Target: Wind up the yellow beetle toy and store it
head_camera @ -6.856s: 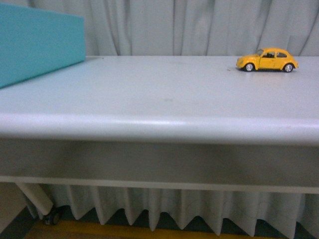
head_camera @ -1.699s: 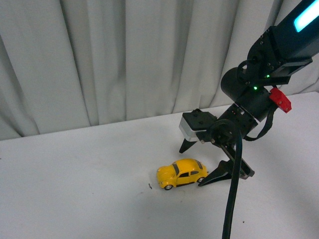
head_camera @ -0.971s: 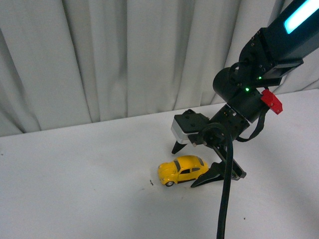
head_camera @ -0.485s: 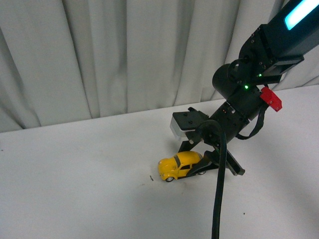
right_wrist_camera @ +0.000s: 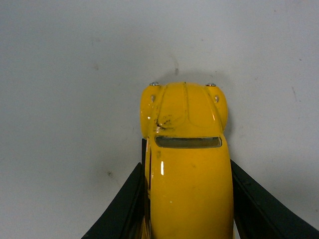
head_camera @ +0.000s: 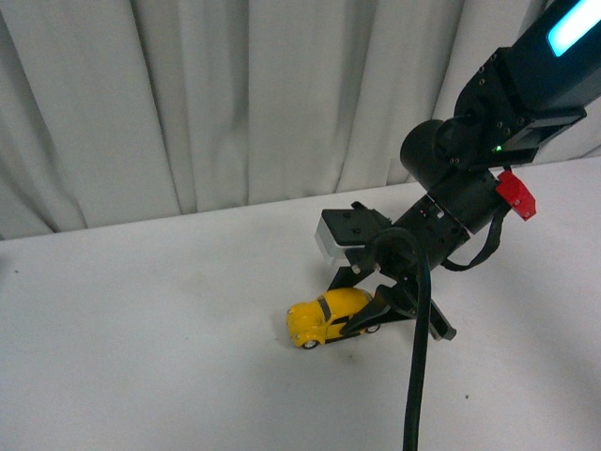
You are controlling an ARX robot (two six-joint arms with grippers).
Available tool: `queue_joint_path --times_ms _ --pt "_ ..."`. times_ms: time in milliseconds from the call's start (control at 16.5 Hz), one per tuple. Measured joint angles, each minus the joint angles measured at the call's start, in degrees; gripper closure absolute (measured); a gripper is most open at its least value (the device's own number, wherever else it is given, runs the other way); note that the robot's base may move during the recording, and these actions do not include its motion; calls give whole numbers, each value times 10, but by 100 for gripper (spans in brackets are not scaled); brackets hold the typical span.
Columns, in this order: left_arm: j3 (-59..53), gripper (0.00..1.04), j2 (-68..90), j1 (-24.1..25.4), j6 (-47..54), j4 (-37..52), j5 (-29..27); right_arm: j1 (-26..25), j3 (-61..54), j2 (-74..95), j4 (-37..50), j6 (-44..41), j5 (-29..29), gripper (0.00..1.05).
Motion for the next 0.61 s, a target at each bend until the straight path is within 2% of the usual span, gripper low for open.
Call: queue_joint_path --times_ms 243,607 --pt "0 7 0 0 0 0 0 -13 -23 -8 18 11 6 63" --pt "0 7 0 0 0 0 0 -88 -87 -31 23 5 1 63"
